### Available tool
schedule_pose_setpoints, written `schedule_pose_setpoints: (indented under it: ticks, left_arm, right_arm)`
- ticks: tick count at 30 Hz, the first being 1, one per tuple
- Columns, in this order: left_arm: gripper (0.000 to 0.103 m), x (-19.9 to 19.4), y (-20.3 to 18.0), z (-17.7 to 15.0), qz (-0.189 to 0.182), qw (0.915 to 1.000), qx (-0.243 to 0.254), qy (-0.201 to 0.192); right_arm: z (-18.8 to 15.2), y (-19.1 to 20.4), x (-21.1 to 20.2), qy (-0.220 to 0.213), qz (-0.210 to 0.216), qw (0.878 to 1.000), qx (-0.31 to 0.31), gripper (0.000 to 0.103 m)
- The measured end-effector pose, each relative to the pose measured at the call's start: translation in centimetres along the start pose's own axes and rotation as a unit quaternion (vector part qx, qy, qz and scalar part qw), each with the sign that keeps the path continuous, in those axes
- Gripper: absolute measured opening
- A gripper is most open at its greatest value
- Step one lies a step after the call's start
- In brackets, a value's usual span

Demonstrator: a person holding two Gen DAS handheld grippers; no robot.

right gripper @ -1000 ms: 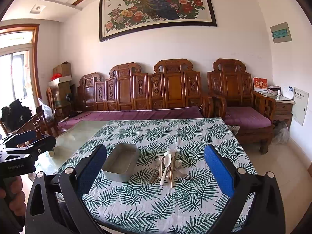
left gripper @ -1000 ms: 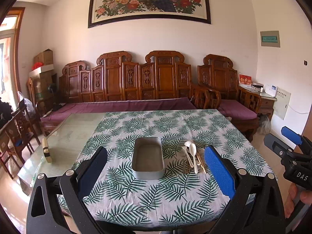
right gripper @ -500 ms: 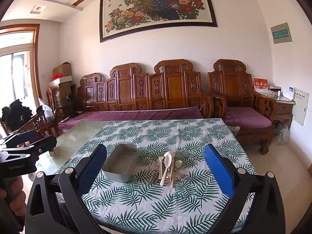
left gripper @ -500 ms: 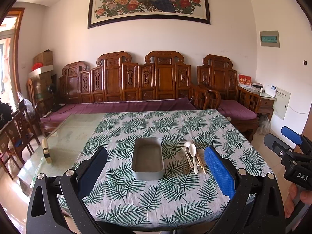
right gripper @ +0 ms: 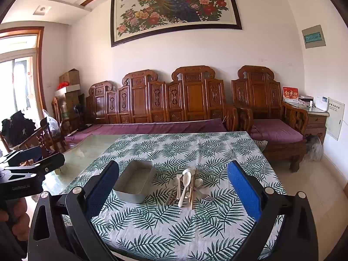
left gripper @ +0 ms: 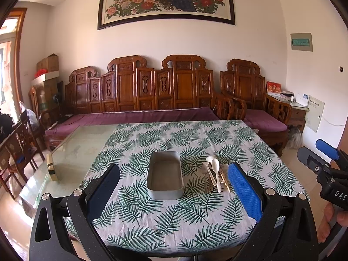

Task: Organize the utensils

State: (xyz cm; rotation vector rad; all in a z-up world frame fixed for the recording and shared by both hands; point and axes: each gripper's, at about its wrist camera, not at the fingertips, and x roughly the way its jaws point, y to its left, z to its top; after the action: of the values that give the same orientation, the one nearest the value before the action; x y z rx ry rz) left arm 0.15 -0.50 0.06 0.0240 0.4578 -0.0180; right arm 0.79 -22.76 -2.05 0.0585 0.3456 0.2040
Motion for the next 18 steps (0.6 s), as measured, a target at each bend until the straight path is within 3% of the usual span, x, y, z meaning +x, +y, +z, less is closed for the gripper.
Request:
schedule_pose_setpoints:
  ticks: [18]
  left_arm:
    - [0.096, 0.15, -0.09, -0.05, 0.001, 1.0, 0.001, 0.002]
  right_arm:
    - [-0.01, 0.02, -0.01, 0.0, 0.0, 1.0, 0.001, 0.1]
